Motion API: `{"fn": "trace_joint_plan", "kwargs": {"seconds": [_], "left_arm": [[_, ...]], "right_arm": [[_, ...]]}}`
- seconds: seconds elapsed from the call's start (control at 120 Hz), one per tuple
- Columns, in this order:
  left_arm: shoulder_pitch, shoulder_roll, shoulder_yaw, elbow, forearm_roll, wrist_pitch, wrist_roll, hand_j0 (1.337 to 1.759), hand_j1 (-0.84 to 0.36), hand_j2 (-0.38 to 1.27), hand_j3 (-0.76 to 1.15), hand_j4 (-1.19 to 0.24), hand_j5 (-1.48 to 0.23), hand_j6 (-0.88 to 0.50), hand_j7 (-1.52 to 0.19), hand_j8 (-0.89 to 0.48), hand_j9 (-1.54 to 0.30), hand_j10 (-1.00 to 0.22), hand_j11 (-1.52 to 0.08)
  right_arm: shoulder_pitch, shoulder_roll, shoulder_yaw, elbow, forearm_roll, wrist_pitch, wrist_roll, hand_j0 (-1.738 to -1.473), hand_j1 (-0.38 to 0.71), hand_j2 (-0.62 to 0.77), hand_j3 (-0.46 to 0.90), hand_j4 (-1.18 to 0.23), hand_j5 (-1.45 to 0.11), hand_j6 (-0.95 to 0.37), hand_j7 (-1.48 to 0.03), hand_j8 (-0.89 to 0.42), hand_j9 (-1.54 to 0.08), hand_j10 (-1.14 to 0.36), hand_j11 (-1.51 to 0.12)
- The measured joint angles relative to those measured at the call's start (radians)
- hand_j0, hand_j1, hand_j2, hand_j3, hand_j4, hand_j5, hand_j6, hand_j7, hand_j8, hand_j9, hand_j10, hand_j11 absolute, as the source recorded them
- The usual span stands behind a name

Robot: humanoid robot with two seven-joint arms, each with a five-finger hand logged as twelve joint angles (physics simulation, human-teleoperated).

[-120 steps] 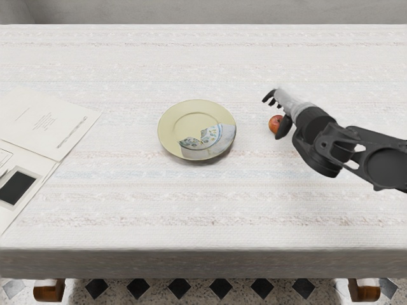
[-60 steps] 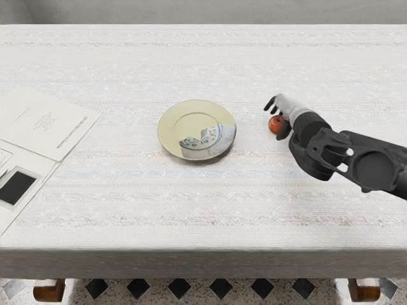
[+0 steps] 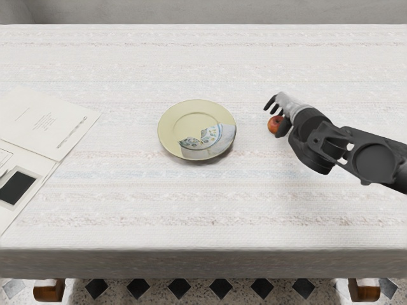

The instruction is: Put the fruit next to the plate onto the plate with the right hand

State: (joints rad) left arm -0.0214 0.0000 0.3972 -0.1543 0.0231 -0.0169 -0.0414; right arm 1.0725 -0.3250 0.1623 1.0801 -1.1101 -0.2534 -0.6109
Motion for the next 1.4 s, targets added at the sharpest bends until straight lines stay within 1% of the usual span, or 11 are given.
{"fn": "trace_joint_plan", "kwargs": {"seconds": [0.325, 0.492, 0.583, 0.667, 0.683, 0.717, 0.825, 1.15, 1.325, 1.333, 1.4], "left_arm": [[0.0, 0.0, 0.0, 0.0, 0.0, 0.0, 0.0, 1.658, 0.07, 0.05, 0.0, -0.23, -0.3, -0.23, -0.3, -0.23, -0.3, -0.23, -0.3], [0.0, 0.0, 0.0, 0.0, 0.0, 0.0, 0.0, 1.658, 0.07, 0.05, 0.0, -0.23, -0.3, -0.23, -0.3, -0.23, -0.3, -0.23, -0.3], [0.0, 0.0, 0.0, 0.0, 0.0, 0.0, 0.0, 1.658, 0.07, 0.05, 0.0, -0.23, -0.3, -0.23, -0.3, -0.23, -0.3, -0.23, -0.3], [0.0, 0.0, -0.001, 0.0, 0.0, 0.0, 0.0, 1.658, 0.07, 0.05, 0.0, -0.23, -0.3, -0.23, -0.3, -0.23, -0.3, -0.23, -0.3], [0.001, 0.0, -0.001, 0.0, 0.0, 0.0, 0.0, 1.658, 0.07, 0.05, 0.0, -0.23, -0.3, -0.23, -0.3, -0.23, -0.3, -0.23, -0.3], [0.001, 0.0, -0.001, 0.0, 0.0, 0.0, 0.0, 1.658, 0.07, 0.05, 0.0, -0.23, -0.3, -0.23, -0.3, -0.23, -0.3, -0.23, -0.3], [0.0, 0.0, 0.0, 0.0, 0.0, 0.0, 0.0, 1.658, 0.07, 0.05, 0.0, -0.23, -0.3, -0.23, -0.3, -0.23, -0.3, -0.23, -0.3], [0.001, 0.0, 0.0, 0.0, 0.0, 0.0, 0.0, 1.658, 0.07, 0.05, 0.0, -0.23, -0.3, -0.23, -0.3, -0.23, -0.3, -0.23, -0.3], [0.0, 0.0, 0.0, 0.0, 0.0, 0.0, 0.0, 1.658, 0.07, 0.05, 0.0, -0.23, -0.3, -0.23, -0.3, -0.23, -0.3, -0.23, -0.3], [0.0, 0.0, 0.0, 0.0, 0.0, 0.0, 0.0, 1.658, 0.07, 0.05, 0.0, -0.23, -0.3, -0.23, -0.3, -0.23, -0.3, -0.23, -0.3], [0.001, 0.0, 0.0, 0.0, 0.0, 0.0, 0.0, 1.658, 0.07, 0.05, 0.0, -0.23, -0.3, -0.23, -0.3, -0.23, -0.3, -0.23, -0.3]], "right_arm": [[-0.004, 0.003, 0.0, -0.001, 0.003, -0.001, 0.0, -1.658, 0.21, -0.08, 0.0, -0.5, -0.6, -0.48, -0.62, -0.49, -0.62, -0.48, -0.62], [-0.011, 0.005, -0.003, -0.005, 0.007, -0.005, -0.001, -1.657, 0.29, -0.08, 0.0, -0.52, -0.63, -0.51, -0.65, -0.39, -0.66, -0.5, -0.66], [-0.018, 0.009, -0.005, -0.011, 0.002, -0.009, -0.001, -1.653, 0.4, 0.03, 0.0, -0.53, -0.64, -0.47, -0.66, -0.35, -0.67, -0.46, -0.67], [-0.024, 0.016, -0.005, -0.022, -0.004, -0.009, -0.002, -1.641, 0.53, 0.22, 0.0, -0.53, -0.66, -0.41, -0.67, -0.29, -0.68, -0.44, -0.69], [-0.024, 0.016, -0.005, -0.024, -0.005, -0.01, -0.001, -1.64, 0.54, 0.32, 0.0, -0.53, -0.66, -0.4, -0.67, -0.29, -0.69, -0.44, -0.69], [-0.025, 0.018, -0.005, -0.026, -0.007, -0.011, -0.001, -1.639, 0.53, 0.39, 0.0, -0.54, -0.65, -0.41, -0.67, -0.3, -0.68, -0.45, -0.68], [-0.028, 0.019, -0.006, -0.03, -0.01, -0.013, 0.001, -1.639, 0.48, 0.26, 0.0, -0.56, -0.67, -0.41, -0.69, -0.29, -0.7, -0.45, -0.71], [-0.032, 0.02, -0.019, -0.034, -0.01, -0.014, 0.001, -1.638, 0.35, 0.15, 0.0, -0.75, -0.88, -0.42, -0.93, -0.33, -0.93, -0.52, -0.96], [-0.032, 0.019, -0.014, -0.033, 0.004, -0.013, 0.003, -1.657, 0.26, 0.09, -0.26, -0.82, -1.03, -0.44, -1.05, -0.34, -1.08, -0.59, -1.12], [-0.031, 0.018, -0.013, -0.032, 0.006, -0.012, 0.003, -1.657, 0.28, 0.13, -0.05, -0.83, -1.03, -0.44, -1.05, -0.35, -1.09, -0.61, -1.12], [-0.027, 0.015, -0.01, -0.029, 0.02, -0.01, 0.002, -1.656, 0.29, 0.15, 0.0, -0.82, -1.08, -0.44, -1.07, -0.33, -1.12, -0.62, -1.15]]}}
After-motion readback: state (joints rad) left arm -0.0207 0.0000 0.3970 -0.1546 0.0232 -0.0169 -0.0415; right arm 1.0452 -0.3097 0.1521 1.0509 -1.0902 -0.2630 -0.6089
